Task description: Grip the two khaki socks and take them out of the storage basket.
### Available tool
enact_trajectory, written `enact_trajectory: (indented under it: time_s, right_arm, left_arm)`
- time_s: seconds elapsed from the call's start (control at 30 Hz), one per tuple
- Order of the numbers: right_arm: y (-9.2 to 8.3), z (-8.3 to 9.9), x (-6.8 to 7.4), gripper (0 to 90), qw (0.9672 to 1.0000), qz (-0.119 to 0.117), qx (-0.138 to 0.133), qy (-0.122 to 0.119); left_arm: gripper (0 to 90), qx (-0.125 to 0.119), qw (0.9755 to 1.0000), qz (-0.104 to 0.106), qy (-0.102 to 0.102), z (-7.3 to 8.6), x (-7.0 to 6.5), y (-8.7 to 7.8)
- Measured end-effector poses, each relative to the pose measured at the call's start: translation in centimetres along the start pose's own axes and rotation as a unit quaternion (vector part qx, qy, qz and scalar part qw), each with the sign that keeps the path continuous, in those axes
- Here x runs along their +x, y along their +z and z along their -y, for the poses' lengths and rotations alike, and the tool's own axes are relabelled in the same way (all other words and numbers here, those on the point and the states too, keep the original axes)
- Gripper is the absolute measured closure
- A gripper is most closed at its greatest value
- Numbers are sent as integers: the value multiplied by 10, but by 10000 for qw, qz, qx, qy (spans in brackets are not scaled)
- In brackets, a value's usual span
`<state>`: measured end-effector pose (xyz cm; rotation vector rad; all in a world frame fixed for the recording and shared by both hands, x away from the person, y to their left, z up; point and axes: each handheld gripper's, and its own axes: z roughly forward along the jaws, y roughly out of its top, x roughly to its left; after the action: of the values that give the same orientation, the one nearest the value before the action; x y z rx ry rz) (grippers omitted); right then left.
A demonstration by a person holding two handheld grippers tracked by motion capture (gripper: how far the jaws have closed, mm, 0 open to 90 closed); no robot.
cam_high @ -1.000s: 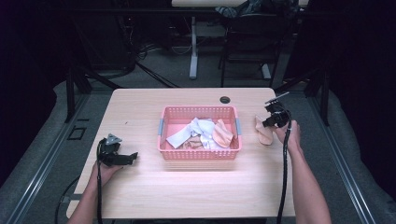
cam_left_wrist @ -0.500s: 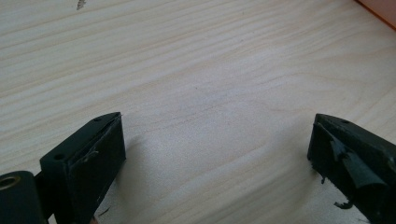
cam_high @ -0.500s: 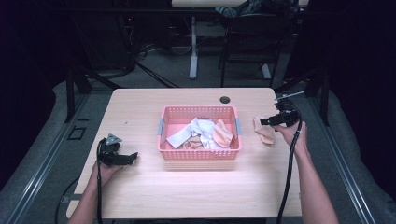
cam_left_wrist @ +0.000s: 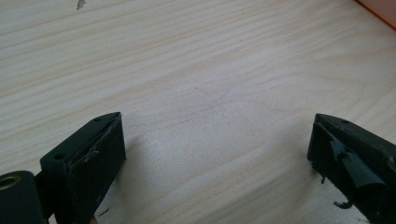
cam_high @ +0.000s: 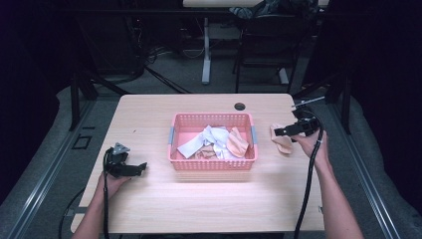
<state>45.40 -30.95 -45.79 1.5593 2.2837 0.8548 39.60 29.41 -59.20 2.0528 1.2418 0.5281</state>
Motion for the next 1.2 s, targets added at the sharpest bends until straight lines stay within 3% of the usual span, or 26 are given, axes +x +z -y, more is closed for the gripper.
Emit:
enact_trajectory:
  time_s: [0.5,0.93,1.2]
  right_arm:
    - [-16,-29,40,0,9984,-140,104,-538]
    - [-1,-45,68,1,9952,-285,303,-882]
    - [16,-58,96,10,9908,-358,499,-1207]
  left_arm:
    - [39,5,10000,2,-1,0,0,0]
    - [39,3,10000,1,-3,0,0,0]
    - [39,2,10000,0,-2,0,0,0]
